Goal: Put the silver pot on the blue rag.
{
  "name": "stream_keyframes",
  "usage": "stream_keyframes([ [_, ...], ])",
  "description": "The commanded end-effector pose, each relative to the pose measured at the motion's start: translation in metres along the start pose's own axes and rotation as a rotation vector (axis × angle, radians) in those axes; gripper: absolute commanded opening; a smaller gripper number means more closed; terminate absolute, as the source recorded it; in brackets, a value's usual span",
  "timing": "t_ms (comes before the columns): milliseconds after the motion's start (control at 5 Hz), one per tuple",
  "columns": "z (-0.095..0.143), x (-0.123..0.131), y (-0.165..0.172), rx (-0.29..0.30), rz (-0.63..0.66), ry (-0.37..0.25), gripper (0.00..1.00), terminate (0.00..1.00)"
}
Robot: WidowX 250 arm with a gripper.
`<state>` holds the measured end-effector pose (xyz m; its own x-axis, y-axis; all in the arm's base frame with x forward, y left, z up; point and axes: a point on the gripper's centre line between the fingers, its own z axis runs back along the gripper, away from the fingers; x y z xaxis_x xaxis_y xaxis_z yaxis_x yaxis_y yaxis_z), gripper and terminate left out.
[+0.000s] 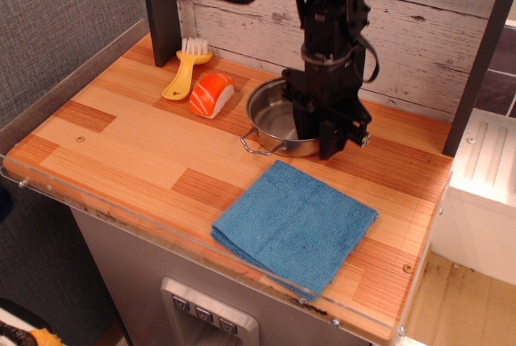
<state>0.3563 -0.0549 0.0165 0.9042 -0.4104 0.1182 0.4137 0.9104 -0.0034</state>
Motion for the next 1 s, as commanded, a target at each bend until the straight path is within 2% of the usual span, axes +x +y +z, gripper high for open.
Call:
stream_keyframes([
  [0, 0.021, -0.003, 0.017, 0.006, -0.031, -0.045, 0.00, 0.00],
  [200, 0.036, -0.006, 0.023, 0.007, -0.055, -0.066, 0.00, 0.00],
  [400, 0.064, -0.011, 0.019, 0.005, -0.107, -0.113, 0.00, 0.00],
  [600, 0.101, -0.037, 0.009, -0.027, -0.159, -0.162, 0.00, 0.00],
  [800, 0.111, -0.067, -0.009, -0.038, -0.224, -0.158, 0.00, 0.00],
])
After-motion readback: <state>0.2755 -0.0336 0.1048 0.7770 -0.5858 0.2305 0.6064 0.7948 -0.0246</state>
